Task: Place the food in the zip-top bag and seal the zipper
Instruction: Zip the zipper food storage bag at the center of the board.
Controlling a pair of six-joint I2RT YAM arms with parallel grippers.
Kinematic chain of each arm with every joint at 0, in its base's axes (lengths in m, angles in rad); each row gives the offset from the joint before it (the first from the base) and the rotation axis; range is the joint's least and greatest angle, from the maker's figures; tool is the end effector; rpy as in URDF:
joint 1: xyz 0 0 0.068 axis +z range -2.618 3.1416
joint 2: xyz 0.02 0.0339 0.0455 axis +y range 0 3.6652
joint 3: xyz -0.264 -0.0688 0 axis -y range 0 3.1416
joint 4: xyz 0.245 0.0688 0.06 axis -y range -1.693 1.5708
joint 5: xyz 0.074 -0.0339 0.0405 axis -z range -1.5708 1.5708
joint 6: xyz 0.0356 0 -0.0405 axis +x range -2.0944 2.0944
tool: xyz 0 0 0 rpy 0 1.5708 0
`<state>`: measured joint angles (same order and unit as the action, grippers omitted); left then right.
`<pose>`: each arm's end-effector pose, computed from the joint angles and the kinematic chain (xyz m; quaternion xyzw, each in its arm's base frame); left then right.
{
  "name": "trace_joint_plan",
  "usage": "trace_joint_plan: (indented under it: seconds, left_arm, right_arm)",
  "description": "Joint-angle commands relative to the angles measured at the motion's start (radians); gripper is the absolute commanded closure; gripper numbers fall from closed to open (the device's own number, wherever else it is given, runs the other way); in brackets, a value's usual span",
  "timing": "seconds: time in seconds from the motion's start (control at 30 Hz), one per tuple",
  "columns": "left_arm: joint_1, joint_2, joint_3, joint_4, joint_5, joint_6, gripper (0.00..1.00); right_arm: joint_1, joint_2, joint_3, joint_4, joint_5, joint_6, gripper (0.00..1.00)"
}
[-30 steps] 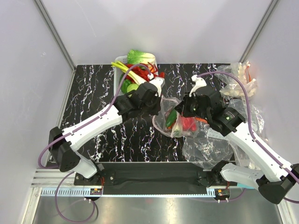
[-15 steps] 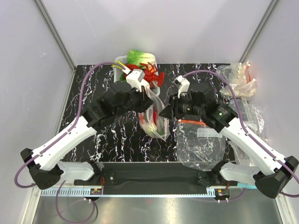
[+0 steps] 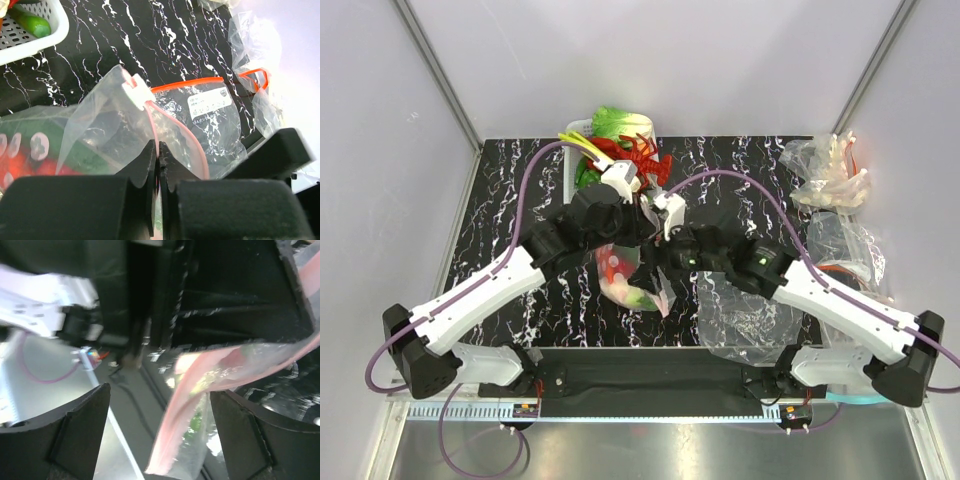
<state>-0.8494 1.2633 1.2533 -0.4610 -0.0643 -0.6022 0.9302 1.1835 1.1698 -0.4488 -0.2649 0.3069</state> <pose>0.1888 -0.2112 0.3730 0.0884 0.8477 -0.3262 0.4089 0.1498 0.2165 0.3662 -0.3246 0.7810 0.3940 0.3598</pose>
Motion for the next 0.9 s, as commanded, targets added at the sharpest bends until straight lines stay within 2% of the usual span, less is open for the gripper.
trace_joint_plan:
  seconds: [0.0, 0.1, 0.2, 0.4, 0.47, 0.63, 0.73, 0.77, 0.8, 0.87]
  left_arm:
    - [0.007, -0.021, 0.032, 0.078, -0.005, -0.025, 0.93]
    - [0.010, -0.044, 0.032, 0.067, -0.014, -0.030, 0.91]
    - [0.016, -0.068, 0.031, 0.056, -0.023, -0.033, 0.91]
    - [0.019, -0.082, 0.054, 0.024, -0.019, -0.036, 0.86]
    - [0.019, -0.076, 0.063, 0.018, -0.006, -0.039, 0.86]
    - [0.019, -0.065, 0.066, 0.024, -0.014, -0.056, 0.86]
    - [0.021, -0.064, 0.066, 0.025, -0.011, -0.056, 0.82]
    - [0.021, -0.064, 0.067, 0.024, -0.008, -0.048, 0.74]
    - [0.024, -0.071, 0.069, 0.016, -0.008, -0.039, 0.53]
    - [0.035, -0.088, 0.069, 0.009, 0.003, 0.022, 0.21]
  right_arm:
    - [0.071, 0.045, 0.063, -0.040, 0.290, -0.070, 0.13]
    - [0.126, 0.059, 0.059, -0.054, 0.474, -0.084, 0.13]
    - [0.142, 0.041, 0.028, -0.024, 0.579, -0.081, 0.14]
    - [0.159, 0.021, 0.017, 0.007, 0.657, -0.091, 0.14]
    - [0.170, 0.039, 0.021, 0.005, 0.658, -0.101, 0.24]
    - [0.177, 0.071, 0.030, 0.030, 0.661, -0.112, 0.34]
    - [0.180, 0.079, 0.039, 0.027, 0.673, -0.115, 0.63]
    - [0.182, 0.079, 0.045, 0.019, 0.699, -0.109, 0.88]
    - [0.182, 0.073, 0.047, 0.004, 0.708, -0.112, 0.96]
    - [0.182, 0.059, 0.042, -0.014, 0.707, -0.136, 1.00]
